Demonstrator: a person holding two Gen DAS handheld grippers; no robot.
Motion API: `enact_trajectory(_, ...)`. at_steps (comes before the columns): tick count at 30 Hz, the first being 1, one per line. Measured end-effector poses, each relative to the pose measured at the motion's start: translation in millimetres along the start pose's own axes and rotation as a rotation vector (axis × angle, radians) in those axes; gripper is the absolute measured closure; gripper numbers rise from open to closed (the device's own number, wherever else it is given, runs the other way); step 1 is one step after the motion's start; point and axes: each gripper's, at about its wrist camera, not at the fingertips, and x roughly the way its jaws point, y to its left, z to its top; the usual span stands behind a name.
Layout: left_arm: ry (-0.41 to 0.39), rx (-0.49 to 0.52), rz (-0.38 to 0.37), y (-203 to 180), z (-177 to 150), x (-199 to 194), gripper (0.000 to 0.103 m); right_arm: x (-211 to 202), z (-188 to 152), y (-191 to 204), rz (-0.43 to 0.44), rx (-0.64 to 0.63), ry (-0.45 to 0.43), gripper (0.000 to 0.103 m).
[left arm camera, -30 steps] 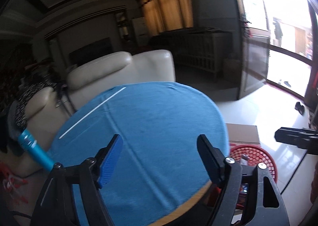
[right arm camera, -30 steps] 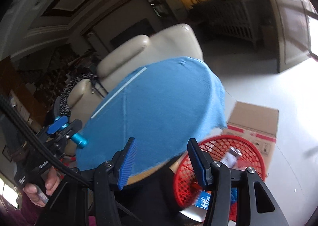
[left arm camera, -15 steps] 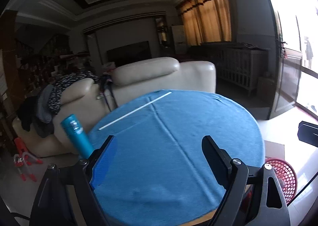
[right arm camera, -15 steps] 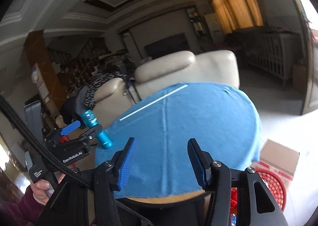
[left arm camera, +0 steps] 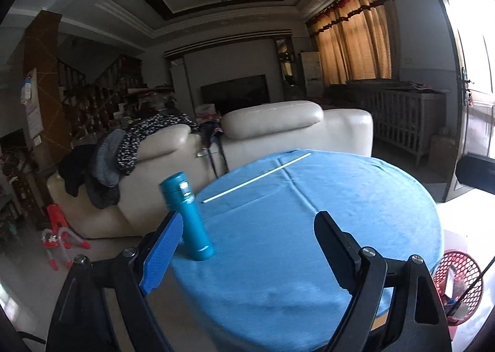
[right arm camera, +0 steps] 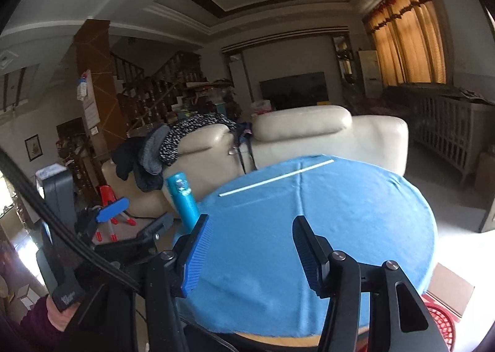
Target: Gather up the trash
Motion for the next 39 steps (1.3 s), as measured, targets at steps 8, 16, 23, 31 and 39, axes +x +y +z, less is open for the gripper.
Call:
enact_trajectory(8, 0.002, -0.032, 0.065, 35.5, -8.8, -4.8, 0.016, 24.9, -3.4, 39.0, -0.021, -0.059, 0.023, 0.044)
enact_trajectory(16, 0.020, -0.045, 0.098, 48.7, -11.0, -4.0, 0.016, 31.2, -12.5, 43.2, -0.065, -0.074, 0.045, 0.043)
enact_trajectory(23, 0.022, -0.047, 0.105, 49.6, -10.8, -6.1, 0.016, 29.9, -16.0, 42.6, -0.094, -0.086, 0.031, 0.043)
enact_trajectory(31, 0.019, -0.049, 0.110, 51.3, -10.0, -8.6, 0.016, 22.6, -15.4, 34.0, -0.095, -0.052, 0.012, 0.043)
enact_trajectory(39, 0.020, -0.046, 0.106, 51.5, -9.5, -9.5, 0.016, 24.8, -18.0, 30.1, -0.105, -0.036, 0.019, 0.043)
